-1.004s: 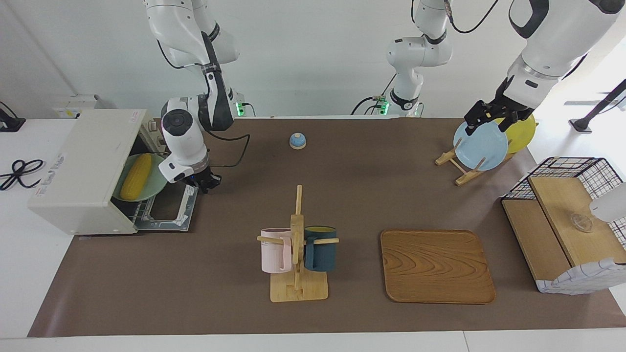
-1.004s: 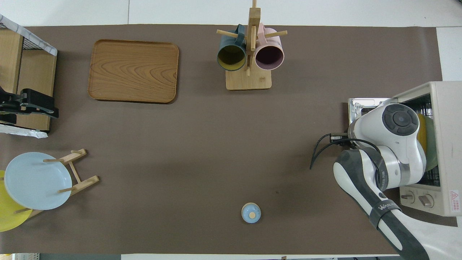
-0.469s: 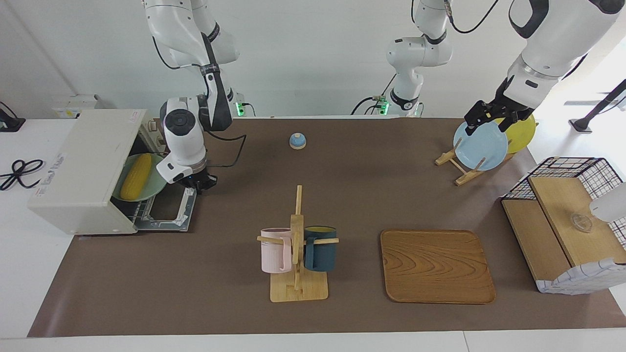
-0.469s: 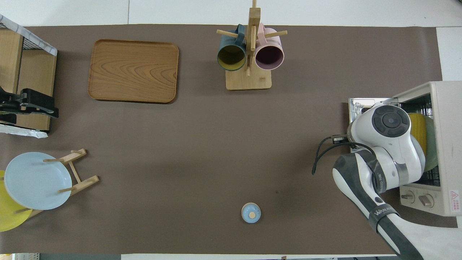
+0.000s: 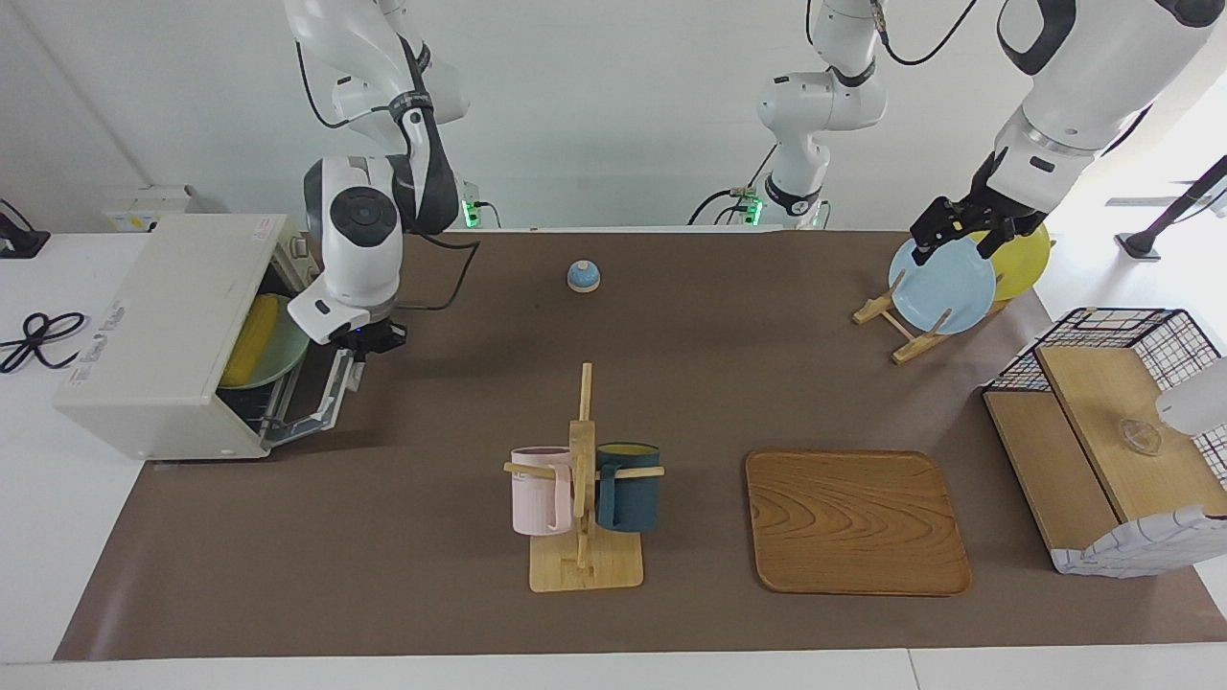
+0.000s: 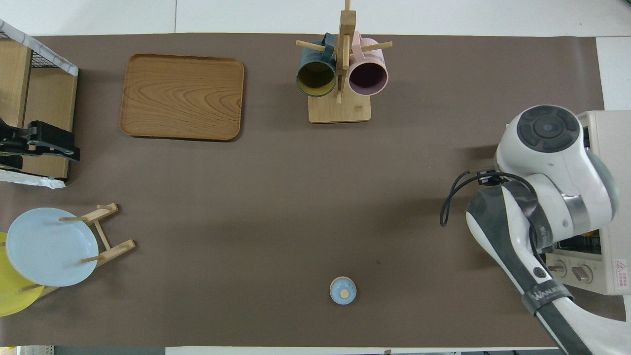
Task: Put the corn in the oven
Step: 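Push the oven door closed with the right gripper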
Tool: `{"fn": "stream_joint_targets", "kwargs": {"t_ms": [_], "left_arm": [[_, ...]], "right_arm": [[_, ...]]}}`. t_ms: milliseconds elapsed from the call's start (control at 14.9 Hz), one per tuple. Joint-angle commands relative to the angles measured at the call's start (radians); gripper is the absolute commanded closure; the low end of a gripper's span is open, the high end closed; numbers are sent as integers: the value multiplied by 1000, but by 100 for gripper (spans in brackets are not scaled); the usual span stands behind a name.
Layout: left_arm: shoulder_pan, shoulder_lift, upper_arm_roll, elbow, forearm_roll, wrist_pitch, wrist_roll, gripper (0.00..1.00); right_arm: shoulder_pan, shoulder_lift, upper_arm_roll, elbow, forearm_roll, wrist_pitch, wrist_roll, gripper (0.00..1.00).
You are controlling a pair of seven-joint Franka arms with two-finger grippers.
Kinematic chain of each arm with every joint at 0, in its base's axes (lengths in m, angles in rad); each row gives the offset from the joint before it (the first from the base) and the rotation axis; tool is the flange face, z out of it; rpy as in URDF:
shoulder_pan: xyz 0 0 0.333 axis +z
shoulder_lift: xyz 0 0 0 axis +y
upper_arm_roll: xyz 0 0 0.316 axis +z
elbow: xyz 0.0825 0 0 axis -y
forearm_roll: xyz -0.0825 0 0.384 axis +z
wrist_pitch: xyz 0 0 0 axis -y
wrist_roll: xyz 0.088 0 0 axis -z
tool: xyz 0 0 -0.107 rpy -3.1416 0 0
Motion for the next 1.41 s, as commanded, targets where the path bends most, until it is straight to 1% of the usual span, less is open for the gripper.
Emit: {"fn": "stream_joint_targets", "kwargs": {"t_ms": [0,201,268,335,469,535,669,870,937,1004,1071,1138,1205,1339], "left_arm": [[12,-7,-4,-7,-9,4,4,0],[12,-7,-4,-7,-9,4,4,0],[12,-7,-4,-7,-9,4,4,0],[12,-7,-4,-7,-9,4,4,0],[12,-7,-4,-7,-9,4,4,0],[12,-7,-4,-7,-9,4,4,0],[12,-7,-4,-7,-9,4,4,0],[13,-7,-4,-7,-9,4,4,0],[12,-7,-4,-7,-9,4,4,0],[12,-7,-4,-7,-9,4,4,0],[12,-7,-4,-7,-9,4,4,0],[13,-7,-4,-7,-9,4,4,0],[12,-7,-4,-7,-9,4,4,0],[12,-7,-4,-7,-9,4,4,0]], "right_arm": [[-86,-50,-12,53,-27,-59,-170,100],[-127,-113,-12,53,-15,-93,-265,100],[-125,-135,-9,66,-13,-119,-273,100],[-115,-146,-2,116,-12,-174,-274,100],[-85,-126,10,280,19,-323,-285,100],[-79,-123,11,319,54,-357,-297,100],[-78,-129,11,330,135,-377,-296,100],[-78,-120,12,367,175,-406,-297,100],[-88,-117,11,370,197,-414,-296,88],[-95,-117,6,372,233,-420,-296,73],[-98,-117,-3,372,273,-423,-296,52],[-104,-118,-11,373,301,-440,-296,5],[-108,-118,-11,382,320,-458,-294,0],[-100,-109,-8,411,321,-471,-276,0]]}}
